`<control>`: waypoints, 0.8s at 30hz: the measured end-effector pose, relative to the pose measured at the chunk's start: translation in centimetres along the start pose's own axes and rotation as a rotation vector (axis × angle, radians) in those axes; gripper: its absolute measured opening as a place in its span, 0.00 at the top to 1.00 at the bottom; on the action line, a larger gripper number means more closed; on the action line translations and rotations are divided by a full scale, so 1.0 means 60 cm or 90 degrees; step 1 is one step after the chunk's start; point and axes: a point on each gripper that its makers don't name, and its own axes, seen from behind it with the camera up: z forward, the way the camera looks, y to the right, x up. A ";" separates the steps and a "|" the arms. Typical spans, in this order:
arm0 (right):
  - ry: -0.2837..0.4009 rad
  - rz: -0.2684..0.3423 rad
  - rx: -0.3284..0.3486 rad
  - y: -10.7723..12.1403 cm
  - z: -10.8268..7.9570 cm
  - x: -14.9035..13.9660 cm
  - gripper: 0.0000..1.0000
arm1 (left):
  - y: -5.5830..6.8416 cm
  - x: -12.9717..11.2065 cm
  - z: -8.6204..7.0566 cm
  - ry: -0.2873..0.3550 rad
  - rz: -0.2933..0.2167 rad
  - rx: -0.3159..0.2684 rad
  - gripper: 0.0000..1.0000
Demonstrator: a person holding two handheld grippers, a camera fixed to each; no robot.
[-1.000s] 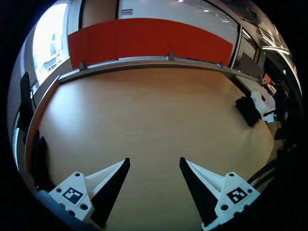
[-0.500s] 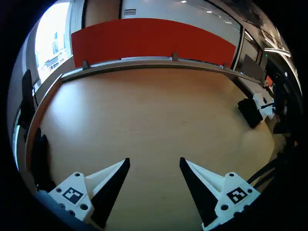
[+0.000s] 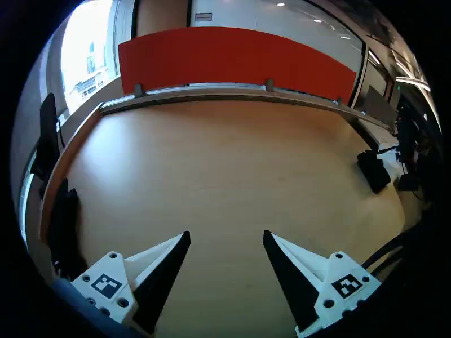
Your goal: Fold towel
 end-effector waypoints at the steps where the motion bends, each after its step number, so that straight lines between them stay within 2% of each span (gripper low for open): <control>1: 0.001 -0.002 0.002 -0.002 0.004 0.005 0.15 | -0.002 -0.002 -0.001 -0.001 -0.002 0.002 0.04; 10: 0.000 -0.017 0.010 -0.015 0.034 0.030 0.16 | -0.011 -0.009 -0.002 -0.007 -0.012 0.015 0.04; 21: -0.005 -0.009 0.013 -0.017 0.050 0.026 0.32 | -0.010 -0.012 -0.003 -0.008 -0.014 0.018 0.05; 24: -0.010 -0.010 0.011 -0.017 0.054 0.022 0.40 | -0.011 -0.014 -0.003 -0.009 -0.013 0.019 0.04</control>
